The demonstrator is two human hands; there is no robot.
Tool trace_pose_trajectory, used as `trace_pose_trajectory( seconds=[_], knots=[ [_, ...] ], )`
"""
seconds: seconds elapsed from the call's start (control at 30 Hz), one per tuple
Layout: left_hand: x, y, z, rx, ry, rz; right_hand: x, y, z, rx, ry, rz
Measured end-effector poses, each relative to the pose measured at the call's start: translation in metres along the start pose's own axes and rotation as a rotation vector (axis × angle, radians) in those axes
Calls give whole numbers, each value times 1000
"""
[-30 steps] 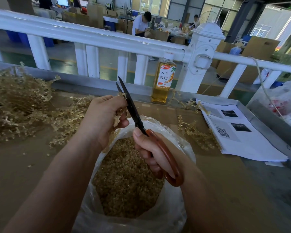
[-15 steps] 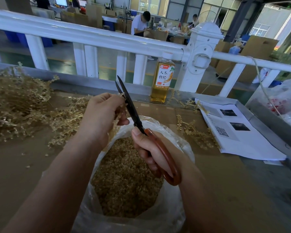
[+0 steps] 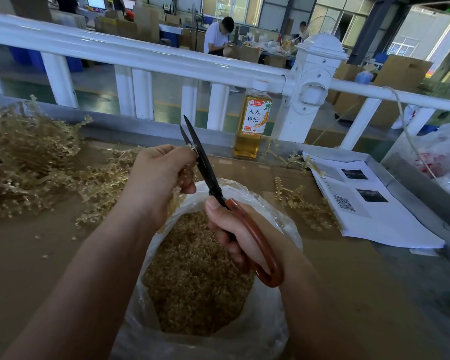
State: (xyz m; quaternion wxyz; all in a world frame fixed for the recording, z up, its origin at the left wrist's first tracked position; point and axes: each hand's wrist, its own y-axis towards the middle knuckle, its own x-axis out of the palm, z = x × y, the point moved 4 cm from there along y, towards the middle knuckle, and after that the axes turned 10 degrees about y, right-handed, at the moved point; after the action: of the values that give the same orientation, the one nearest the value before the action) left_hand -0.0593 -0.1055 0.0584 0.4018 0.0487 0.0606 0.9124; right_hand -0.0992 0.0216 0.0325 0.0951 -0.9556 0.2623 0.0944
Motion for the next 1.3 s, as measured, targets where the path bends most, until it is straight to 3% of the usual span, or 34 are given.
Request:
trace_pose_trajectory(
  seconds=[1.3],
  knots=[
    [6, -4, 2, -51, -4, 2, 0, -3, -7, 83, -35, 11]
  ],
)
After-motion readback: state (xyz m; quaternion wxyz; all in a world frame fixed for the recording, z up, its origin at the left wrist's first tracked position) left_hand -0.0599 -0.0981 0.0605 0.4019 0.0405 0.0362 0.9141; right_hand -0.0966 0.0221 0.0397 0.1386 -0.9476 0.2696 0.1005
